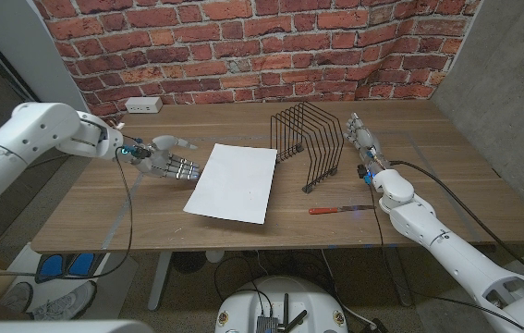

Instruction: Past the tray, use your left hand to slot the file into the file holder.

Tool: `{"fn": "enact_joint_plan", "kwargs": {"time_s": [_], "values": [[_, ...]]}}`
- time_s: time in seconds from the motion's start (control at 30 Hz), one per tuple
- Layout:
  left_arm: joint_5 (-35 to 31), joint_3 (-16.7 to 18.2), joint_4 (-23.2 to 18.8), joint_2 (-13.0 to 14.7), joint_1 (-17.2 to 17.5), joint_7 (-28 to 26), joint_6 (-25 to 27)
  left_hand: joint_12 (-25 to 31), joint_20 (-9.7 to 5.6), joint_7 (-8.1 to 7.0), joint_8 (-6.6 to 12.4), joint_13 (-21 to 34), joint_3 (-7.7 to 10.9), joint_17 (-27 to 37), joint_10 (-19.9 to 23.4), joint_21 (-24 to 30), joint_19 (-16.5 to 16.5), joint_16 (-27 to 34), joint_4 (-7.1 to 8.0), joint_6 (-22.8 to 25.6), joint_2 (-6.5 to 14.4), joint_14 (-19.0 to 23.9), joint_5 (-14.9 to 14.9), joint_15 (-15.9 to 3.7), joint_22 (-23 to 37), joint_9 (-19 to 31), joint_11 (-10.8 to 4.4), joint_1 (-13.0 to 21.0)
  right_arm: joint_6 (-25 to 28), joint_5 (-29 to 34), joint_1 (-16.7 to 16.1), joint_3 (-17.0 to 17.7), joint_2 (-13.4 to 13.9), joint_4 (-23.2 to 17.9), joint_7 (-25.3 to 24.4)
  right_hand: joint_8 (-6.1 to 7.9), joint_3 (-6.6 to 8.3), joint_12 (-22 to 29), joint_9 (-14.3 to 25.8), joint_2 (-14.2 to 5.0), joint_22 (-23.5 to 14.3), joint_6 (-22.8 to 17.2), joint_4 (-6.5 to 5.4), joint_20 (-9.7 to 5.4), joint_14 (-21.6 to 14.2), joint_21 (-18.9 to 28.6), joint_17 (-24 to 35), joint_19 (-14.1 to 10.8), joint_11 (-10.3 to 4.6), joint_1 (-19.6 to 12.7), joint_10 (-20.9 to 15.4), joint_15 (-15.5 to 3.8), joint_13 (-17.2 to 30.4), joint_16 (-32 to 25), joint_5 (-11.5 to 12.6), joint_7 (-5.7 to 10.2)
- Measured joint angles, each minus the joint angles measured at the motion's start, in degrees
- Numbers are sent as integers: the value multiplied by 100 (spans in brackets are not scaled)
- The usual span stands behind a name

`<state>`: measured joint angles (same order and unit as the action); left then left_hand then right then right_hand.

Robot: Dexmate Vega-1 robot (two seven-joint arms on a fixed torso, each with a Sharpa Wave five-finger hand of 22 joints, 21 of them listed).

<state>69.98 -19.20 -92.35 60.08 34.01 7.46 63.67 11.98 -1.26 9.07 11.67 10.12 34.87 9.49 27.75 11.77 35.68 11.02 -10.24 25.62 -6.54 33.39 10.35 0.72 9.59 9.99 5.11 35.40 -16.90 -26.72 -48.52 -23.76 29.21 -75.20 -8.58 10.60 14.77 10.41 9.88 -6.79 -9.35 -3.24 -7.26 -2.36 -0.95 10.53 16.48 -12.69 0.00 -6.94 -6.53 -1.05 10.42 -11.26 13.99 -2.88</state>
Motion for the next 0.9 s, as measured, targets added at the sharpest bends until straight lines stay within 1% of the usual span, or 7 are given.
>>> {"fn": "enact_joint_plan", "kwargs": {"time_s": [0.27, 0.3, 0.4, 0.5, 0.6, 0.83, 0.9], "values": [[-133, -189, 179, -69, -168, 299, -11, -22, -22, -14, 7, -27, -37, 0, 0, 0, -25, -1, 16, 35, -10, 0, 0, 0, 0, 0, 0, 10, -22, -2, -20, 14, 3, -7, -25, 0, 0, 0, 0, 38, 0, 0, 0, 31, 0, 0, 0, -31, 0, 38, 0, 0, 0, 0, 0, 0], [-208, -219, 202, -79, -194, 435, -11, -41, -22, -14, 7, -27, -44, 0, 0, -27, -25, -22, 10, 35, -22, -2, 0, 1, 0, 0, 0, 22, -26, -3, -25, 17, 1, -7, -27, 0, 0, 0, 0, 37, 0, 0, 0, 31, 0, 0, 0, -31, 0, 38, 0, 0, 0, 0, 0, 0], [-297, -323, 295, -130, -284, 579, -12, -77, -51, -14, -36, -27, -75, -1, -3, -45, -55, -27, 27, 35, 2, -37, 0, 36, 0, 0, 3, 56, -39, -5, -27, 19, -7, -4, -30, 0, 0, 0, 0, 37, 0, 0, 0, 31, 0, 0, 0, -31, 0, 38, 0, 0, 0, 0, 0, 0], [-405, -422, 381, -185, -359, 761, -32, -119, -45, 3, -69, -27, -115, 0, -76, -89, -145, -67, 20, 13, 22, -126, 0, 125, 0, 0, 75, 112, -59, -6, -28, 20, -19, 12, -39, 0, 0, 0, 0, 37, 0, 0, 0, 31, 0, 0, 0, -31, 0, 38, 0, 0, 0, 0, 0, 0], [-500, -514, 454, -235, -421, 924, -47, -141, -17, -26, -125, -27, -181, -1, -150, -118, -275, -95, 40, -100, 23, -250, 0, 175, 0, 0, 147, 112, -75, -6, -33, 21, -31, 26, -54, 0, 9, 0, 0, 37, 0, 0, -9, 31, 0, 0, -2, -31, -21, 37, 21, 0, 0, -44, 0, 0], [-656, -662, 581, -331, -524, 1166, -78, -184, 12, -22, -151, -26, -240, -1, -301, -133, -407, -115, 67, -226, 45, -386, 0, 258, 0, 0, 175, 135, -104, -3, -42, 24, -49, 47, -83, 0, 42, 0, 0, 37, 0, 0, -3, 31, 0, 0, -27, -31, -21, 37, 21, 0, 0, -44, 0, 0], [-718, -702, 615, -365, -549, 1261, -84, -184, 12, -15, -151, -26, -264, -1, -301, -133, -407, -115, 42, -233, 45, -425, 0, 236, 0, 0, 175, 135, -113, -2, -45, 28, -57, 55, -88, 0, 43, 0, 0, 37, 0, -23, -4, 31, 0, 0, -27, -31, -21, 37, 21, 0, 0, -44, 0, 23]]}}
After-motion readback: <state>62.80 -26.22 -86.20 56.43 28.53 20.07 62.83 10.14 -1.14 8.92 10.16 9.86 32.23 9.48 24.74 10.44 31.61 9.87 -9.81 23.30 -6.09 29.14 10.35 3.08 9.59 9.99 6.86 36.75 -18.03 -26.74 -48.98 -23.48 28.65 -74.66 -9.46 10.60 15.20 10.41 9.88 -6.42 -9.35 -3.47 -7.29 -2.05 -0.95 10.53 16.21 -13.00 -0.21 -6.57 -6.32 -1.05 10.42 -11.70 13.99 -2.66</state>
